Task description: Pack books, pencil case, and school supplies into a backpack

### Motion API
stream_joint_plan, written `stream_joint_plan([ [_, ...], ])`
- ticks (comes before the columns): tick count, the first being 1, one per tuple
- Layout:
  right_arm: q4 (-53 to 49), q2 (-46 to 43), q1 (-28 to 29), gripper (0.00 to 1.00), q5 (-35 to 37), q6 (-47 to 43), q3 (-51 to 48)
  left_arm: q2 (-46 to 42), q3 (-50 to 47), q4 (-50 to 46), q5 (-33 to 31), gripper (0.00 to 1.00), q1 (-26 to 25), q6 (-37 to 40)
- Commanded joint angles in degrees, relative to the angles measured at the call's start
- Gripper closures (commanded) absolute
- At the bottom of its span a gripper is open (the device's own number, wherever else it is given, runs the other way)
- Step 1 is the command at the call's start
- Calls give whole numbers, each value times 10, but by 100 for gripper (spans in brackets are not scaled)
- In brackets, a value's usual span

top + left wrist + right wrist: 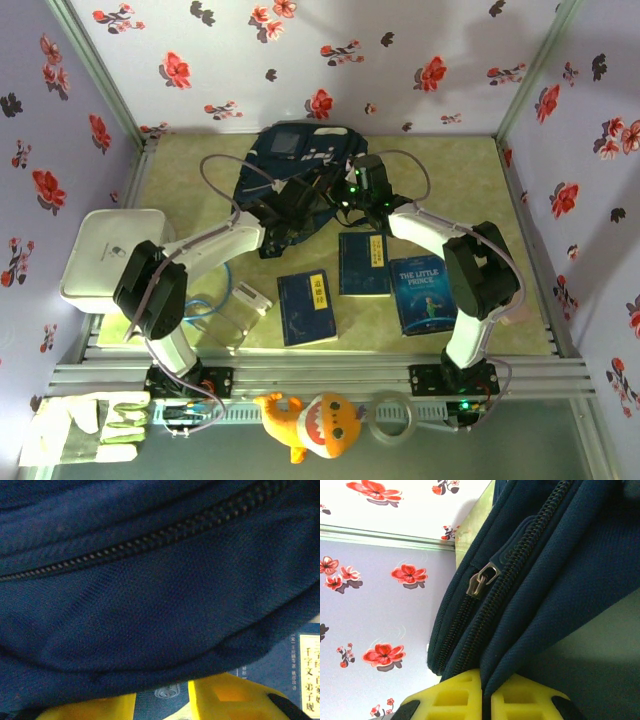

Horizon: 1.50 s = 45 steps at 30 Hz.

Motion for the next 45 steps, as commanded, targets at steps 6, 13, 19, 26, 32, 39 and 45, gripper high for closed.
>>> stream_joint_plan([
  [6, 60, -45, 0, 90, -13, 8, -5, 25, 27, -38, -57, 66, 1, 9],
  [13, 57, -47, -3, 90, -3, 4, -7, 4, 18, -46, -79, 75, 0, 8],
  [19, 47, -46, -5, 91, 4, -3, -4, -23, -2, -45, -80, 82, 0, 6],
  [26, 47, -44, -5, 90, 5, -3, -4, -28, -12, -45, -81, 84, 0, 8],
  [32, 47, -45, -5, 90, 5, -3, -4, -19, -13, -46, -82, 74, 1, 9],
  [39, 48, -46, -5, 90, 5, -3, -4, -2, -12, -58, -99, 74, 1, 21],
  [45, 48, -44, -5, 90, 6, -3, -5, -7, -15, -59, -101, 81, 0, 25],
])
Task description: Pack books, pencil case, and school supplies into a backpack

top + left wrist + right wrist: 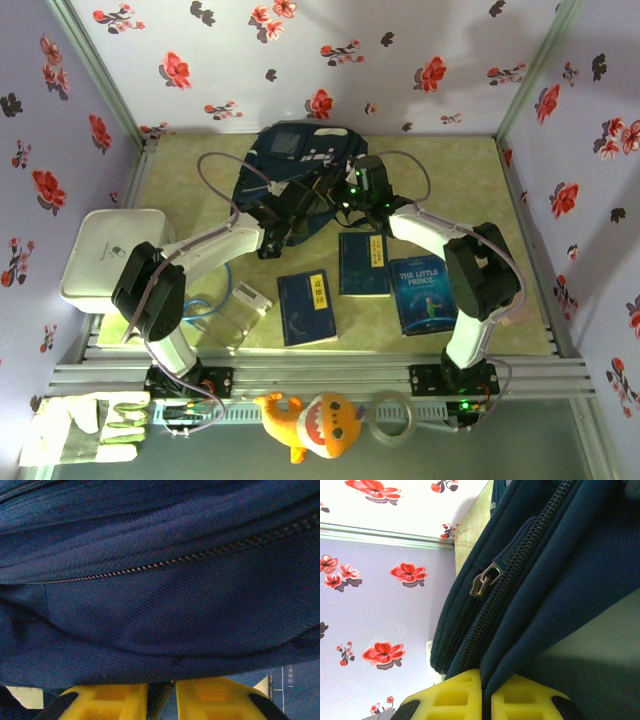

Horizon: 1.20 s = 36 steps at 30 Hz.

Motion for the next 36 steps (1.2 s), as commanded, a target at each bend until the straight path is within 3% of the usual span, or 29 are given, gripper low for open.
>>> stream_joint_plan([
  [1, 48, -39, -5, 90, 8, -3, 2, 2, -6, -21, -35, 82, 3, 10],
  [9, 49, -39, -5, 90, 9, -2, 0, 6, -6, -14, -27, 86, 4, 18],
  [17, 48, -42, -10, 91, 17, -3, -5, 3, -10, -17, -29, 100, 3, 27],
  [27, 9, -58, -53, 92, 52, -28, -30, -71, -77, 10, -26, 100, 32, 55],
  [36, -12, -31, -78, 91, 49, -45, -16, -98, -114, 46, 39, 100, 76, 97],
])
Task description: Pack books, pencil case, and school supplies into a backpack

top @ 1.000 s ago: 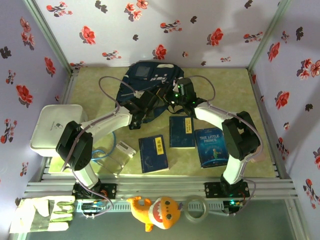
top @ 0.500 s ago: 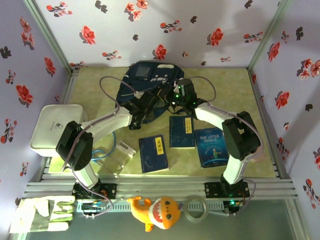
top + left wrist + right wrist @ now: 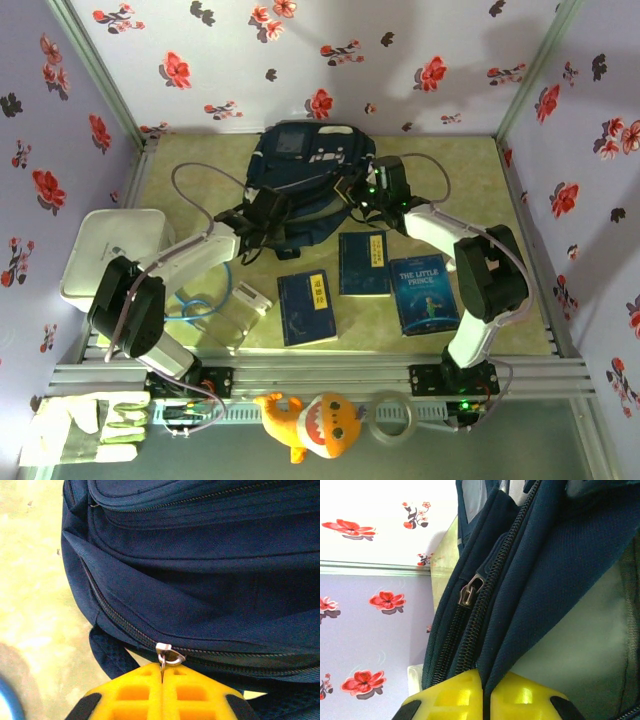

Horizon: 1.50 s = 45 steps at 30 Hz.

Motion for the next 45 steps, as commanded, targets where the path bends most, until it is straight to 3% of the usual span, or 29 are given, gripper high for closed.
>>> stream_joint_plan([
  [1, 21, -6, -17, 91, 32, -19, 19, -18, -2, 16, 15, 100, 10, 43],
  [4, 23, -7, -18, 84, 20, -16, 19, -19, 6, 38, 61, 100, 10, 69],
  [9, 14, -36, -21, 60, 20, 7, -10, -14, 25, 60, 139, 100, 10, 99],
  [11, -8, -56, -21, 55, 34, 12, -27, -11, 31, 69, 162, 100, 9, 103],
  [21, -117, -139, -13, 41, 112, 53, -98, 51, 87, 81, 220, 100, -12, 110],
  [34, -140, -87, 23, 42, 121, 101, -105, 118, 131, 33, 240, 100, -25, 119],
  [45, -135, -17, 24, 64, 149, 84, -57, 129, 142, 9, 241, 100, -27, 133],
])
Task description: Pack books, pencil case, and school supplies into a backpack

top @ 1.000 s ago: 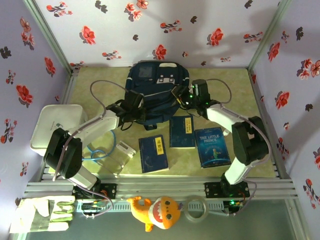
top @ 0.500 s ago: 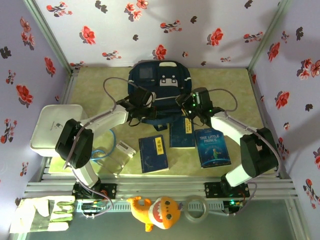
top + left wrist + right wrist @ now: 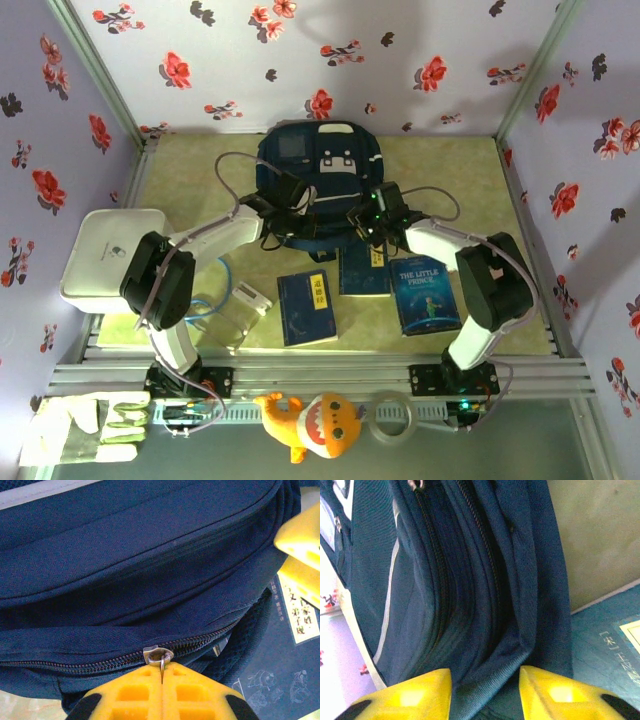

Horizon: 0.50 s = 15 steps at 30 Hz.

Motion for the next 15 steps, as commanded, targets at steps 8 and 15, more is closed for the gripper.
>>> stream_joint_plan([
  [8, -30, 21, -2, 92, 84, -59, 42, -12, 7, -24, -15, 100, 5, 41],
  [15, -31, 33, -23, 97, 87, -96, 54, -39, -43, -37, -39, 100, 55, 55],
])
